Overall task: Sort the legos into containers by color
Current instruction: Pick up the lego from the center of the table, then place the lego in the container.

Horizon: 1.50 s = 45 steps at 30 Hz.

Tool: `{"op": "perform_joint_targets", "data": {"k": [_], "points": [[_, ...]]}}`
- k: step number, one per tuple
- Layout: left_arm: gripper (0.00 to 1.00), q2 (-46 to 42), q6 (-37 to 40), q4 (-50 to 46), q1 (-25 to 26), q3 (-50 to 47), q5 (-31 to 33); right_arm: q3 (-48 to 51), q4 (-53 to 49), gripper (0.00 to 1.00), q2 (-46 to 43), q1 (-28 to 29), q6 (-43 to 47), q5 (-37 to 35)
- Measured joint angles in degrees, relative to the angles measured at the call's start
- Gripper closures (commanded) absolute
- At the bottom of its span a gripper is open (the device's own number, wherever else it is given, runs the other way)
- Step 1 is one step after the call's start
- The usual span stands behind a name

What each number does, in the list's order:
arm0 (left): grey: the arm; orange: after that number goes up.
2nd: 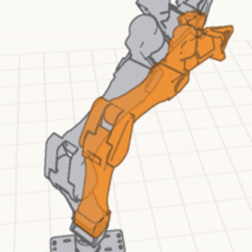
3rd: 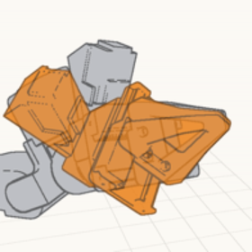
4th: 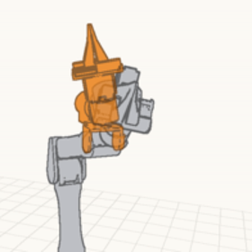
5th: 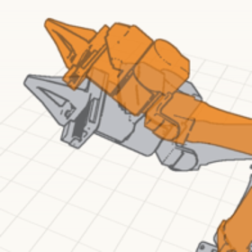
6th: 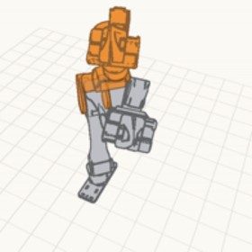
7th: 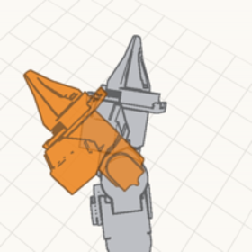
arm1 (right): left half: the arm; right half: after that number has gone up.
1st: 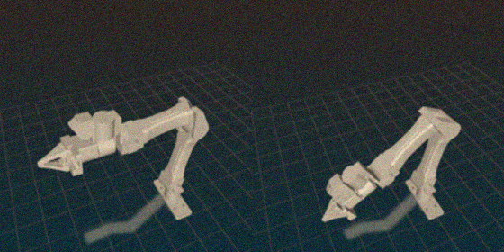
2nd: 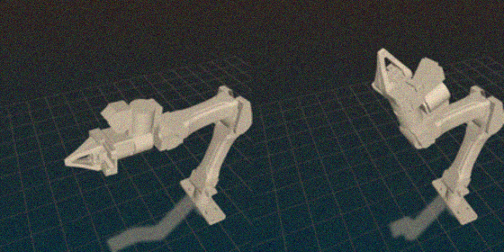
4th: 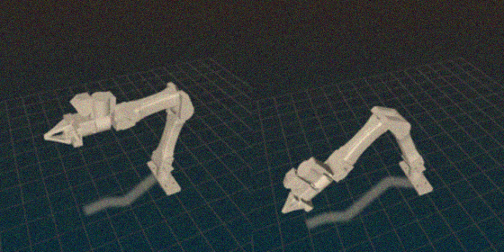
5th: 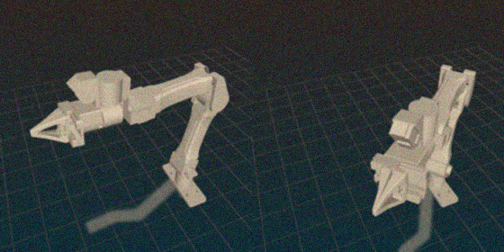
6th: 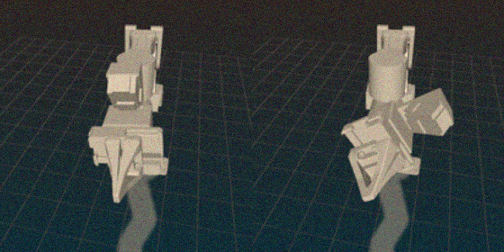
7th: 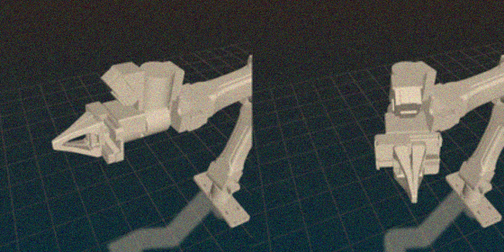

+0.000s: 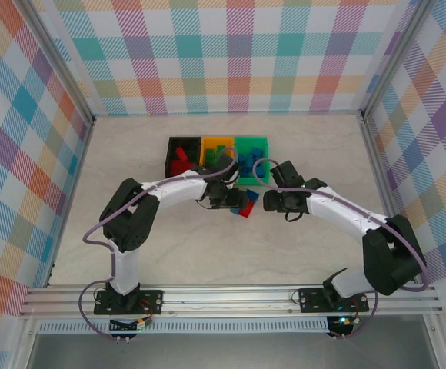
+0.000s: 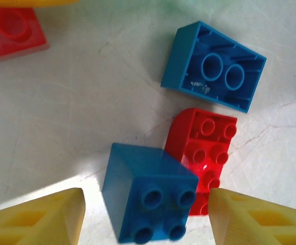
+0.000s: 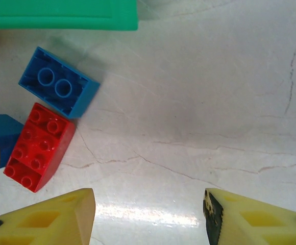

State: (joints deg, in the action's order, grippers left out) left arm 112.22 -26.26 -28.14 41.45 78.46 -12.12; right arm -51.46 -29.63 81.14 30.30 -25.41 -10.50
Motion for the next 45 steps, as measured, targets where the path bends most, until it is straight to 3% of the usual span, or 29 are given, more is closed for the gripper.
{"op": "perform_joint_targets", "data": {"k": [5,12,19,24,29,33,37,39,45], "points": [[0.45,1.42,0.48,-2.05,0.55,1.31,1.66,0.87,0.13,0.41,-1.07,-0.74,-0.35,0.0],[0.81,1.29,0.24,-3.45,0.57,2.21,2.82,1.36,0.52,0.41,-1.07,-1.11,-0.35,0.04],[0.83,0.96,0.44,-5.01,0.59,3.15,3.93,2.49,1.73,0.41,-1.07,-1.11,-0.79,0.15],[0.83,0.87,1.07,-8.44,0.5,11.17,6.19,3.76,1.92,0.41,-1.11,-1.16,-1.07,1.11],[0.81,2.47,2.05,-10.75,-0.11,24.5,7.58,5.64,2.21,0.41,-3.06,-1.16,-1.88,2.1],[0.74,7.63,3.21,-11.85,-0.85,34.75,8.41,7.21,2.23,0.41,-5.92,-1.16,-2.93,2.73],[0.52,14.75,4.66,-14.4,-1.9,42.75,9.51,8.76,2.64,0.41,-7.23,-1.16,-4.04,3.91],[0.47,17.27,4.87,-15.89,-2.25,45.03,9.84,9.2,2.84,0.4,-7.28,-1.16,-4.44,4.85],[0.29,16.41,5.07,-16.26,-2.67,41.64,10.38,9.42,5.55,0.35,-4.61,-1.09,-5.7,8.52]]}}
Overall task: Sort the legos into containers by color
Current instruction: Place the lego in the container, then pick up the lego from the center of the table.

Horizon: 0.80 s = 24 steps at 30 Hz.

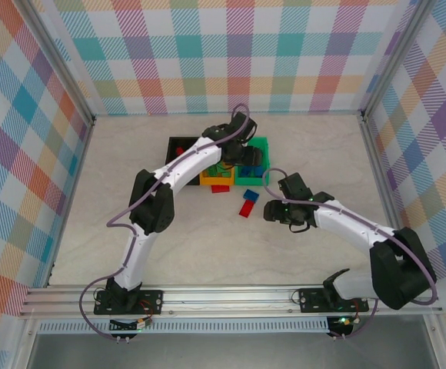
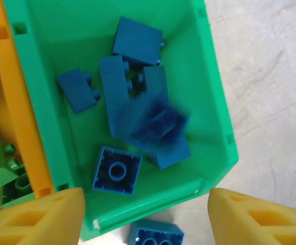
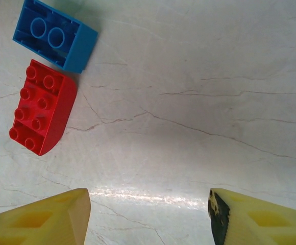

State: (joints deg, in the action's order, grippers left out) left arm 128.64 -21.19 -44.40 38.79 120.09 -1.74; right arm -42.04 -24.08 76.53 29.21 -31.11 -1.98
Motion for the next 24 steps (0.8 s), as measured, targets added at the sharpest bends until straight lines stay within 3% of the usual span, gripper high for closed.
{"op": "perform_joint_targets", "data": {"k": [15,24], "points": [[0.29,-27.82,-1.29,10.78,0.02,-30.77,3.37,-10.91,6.23,0.3,15.47,1.25,-1.31,1.77],[0.29,-37.29,-3.39,13.73,0.02,-46.47,6.6,-17.81,8.26,0.26,24.35,2.05,-2.99,0.96]]}}
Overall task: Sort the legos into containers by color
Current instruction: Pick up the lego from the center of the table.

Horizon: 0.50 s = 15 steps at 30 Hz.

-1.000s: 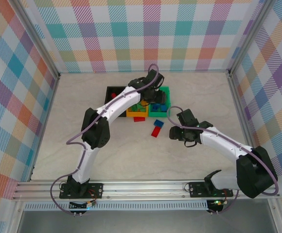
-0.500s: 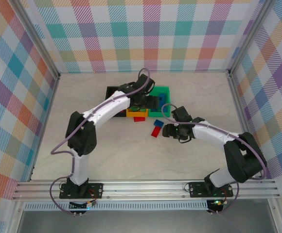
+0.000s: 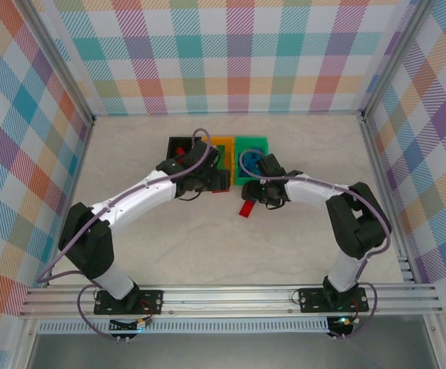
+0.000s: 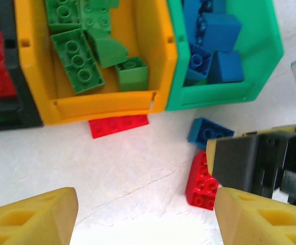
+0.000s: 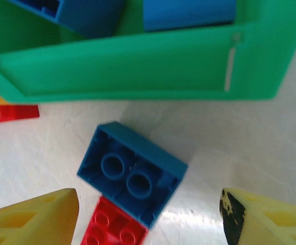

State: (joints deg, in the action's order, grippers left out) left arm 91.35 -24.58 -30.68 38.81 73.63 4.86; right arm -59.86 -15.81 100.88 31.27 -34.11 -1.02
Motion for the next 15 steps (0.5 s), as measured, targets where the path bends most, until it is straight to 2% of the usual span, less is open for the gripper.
{"op": "perform_joint_targets", "data": {"k": [10,15], "points": [[0.29,-6.62,-0.22,-0.04,-0.02,-4.0,3.02,-8.48,-1.86,0.26,7.98,2.95,-1.05,-5.05],[0.29,-7.65,-0.24,-0.2,-0.09,-6.14,3.74,-9.9,-2.95,0.44,9.18,3.91,-0.96,-7.65]]}}
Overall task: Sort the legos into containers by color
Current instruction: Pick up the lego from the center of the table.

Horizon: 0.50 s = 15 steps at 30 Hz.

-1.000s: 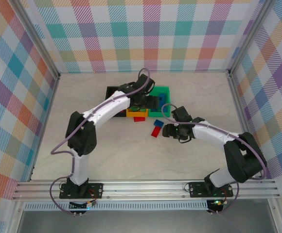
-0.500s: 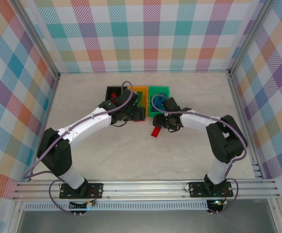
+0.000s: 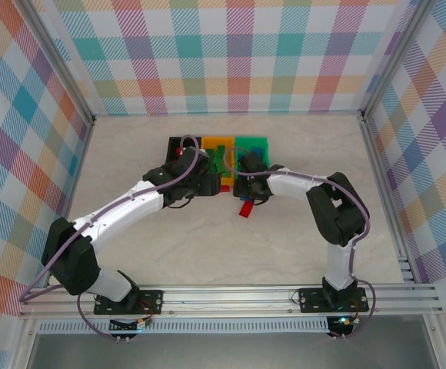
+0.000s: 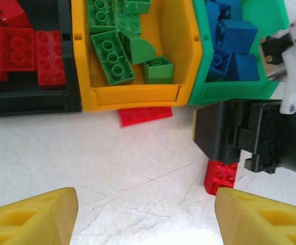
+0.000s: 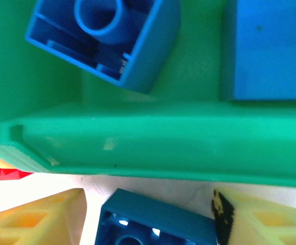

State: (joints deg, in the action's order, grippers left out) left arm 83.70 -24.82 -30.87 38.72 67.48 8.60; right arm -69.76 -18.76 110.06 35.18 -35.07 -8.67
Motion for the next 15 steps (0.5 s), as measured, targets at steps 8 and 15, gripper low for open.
{"op": "perform_joint_targets", "data": {"k": [8,15], "points": [[0.29,-0.26,-0.02,-0.02,-0.04,-1.38,0.04,1.84,0.68,0.57,-1.57,0.15,0.87,-0.39],[0.29,-0.31,-0.81,0.22,-0.04,-2.62,-0.81,2.73,-2.27,0.56,-5.51,0.02,3.21,-1.86]]}}
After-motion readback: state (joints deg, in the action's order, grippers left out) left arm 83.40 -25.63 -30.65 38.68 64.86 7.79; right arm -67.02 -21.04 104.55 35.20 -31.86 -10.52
